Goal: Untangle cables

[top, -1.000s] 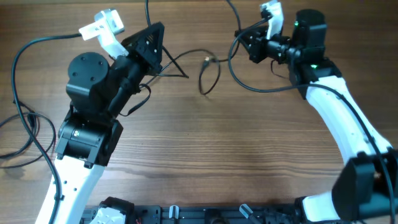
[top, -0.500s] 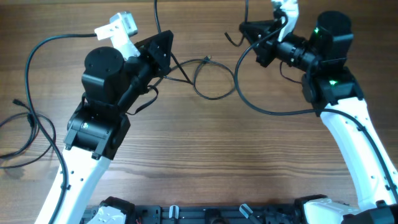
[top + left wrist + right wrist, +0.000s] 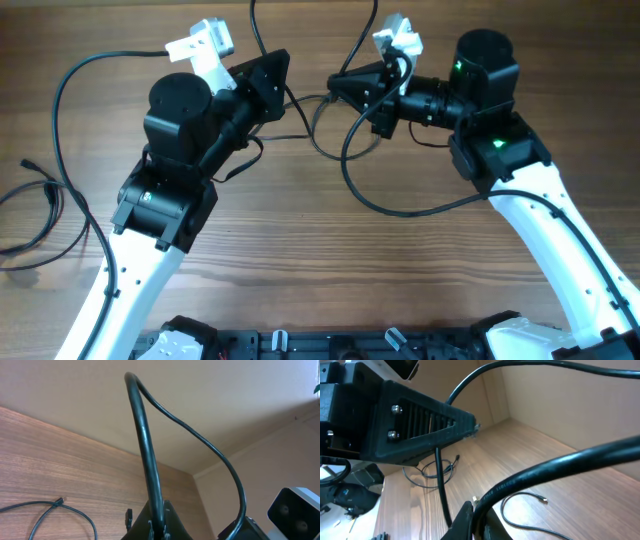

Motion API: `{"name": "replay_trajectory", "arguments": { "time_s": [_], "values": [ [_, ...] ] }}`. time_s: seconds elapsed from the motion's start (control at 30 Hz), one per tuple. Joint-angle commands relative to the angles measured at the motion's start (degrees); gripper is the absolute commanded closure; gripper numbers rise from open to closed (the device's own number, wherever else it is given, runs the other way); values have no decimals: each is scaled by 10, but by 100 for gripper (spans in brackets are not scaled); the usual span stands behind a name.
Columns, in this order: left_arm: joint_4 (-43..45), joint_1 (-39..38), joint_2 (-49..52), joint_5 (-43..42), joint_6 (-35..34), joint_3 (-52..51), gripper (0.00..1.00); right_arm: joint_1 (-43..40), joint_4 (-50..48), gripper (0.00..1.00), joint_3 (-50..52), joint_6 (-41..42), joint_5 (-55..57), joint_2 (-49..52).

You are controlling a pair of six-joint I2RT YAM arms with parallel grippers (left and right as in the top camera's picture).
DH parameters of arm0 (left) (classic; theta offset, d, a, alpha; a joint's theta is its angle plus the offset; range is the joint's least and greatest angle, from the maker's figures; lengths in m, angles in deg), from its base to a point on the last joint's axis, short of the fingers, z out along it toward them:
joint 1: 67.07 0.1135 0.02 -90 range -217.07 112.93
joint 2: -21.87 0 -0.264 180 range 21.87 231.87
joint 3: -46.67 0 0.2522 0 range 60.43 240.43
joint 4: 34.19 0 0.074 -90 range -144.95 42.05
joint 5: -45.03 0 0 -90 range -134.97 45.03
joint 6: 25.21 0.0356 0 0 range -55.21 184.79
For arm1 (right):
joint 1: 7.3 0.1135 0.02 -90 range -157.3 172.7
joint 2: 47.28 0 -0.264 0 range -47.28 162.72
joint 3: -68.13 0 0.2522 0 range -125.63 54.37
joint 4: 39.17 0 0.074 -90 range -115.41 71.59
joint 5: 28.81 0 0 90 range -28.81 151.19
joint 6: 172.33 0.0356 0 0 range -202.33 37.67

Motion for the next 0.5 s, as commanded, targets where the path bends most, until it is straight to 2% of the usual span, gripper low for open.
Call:
{"name": "replay_trajectory", "arguments": {
  "time_s": [0.0, 0.2, 0.33, 0.47],
  "values": [
    [3, -4, 3, -1, 9, 4, 96, 12, -1, 94, -6, -10, -15, -2],
    [-39, -4, 3, -1, 14, 4, 96, 24, -11, 95, -6, -3, 12, -2],
    [-71, -4, 3, -3, 85, 4, 96, 24, -39, 95, -6, 40, 47, -2],
    [-76, -4, 3, -108, 198, 4, 96, 24, -64, 95, -6, 79, 62, -2]
  ]
}}
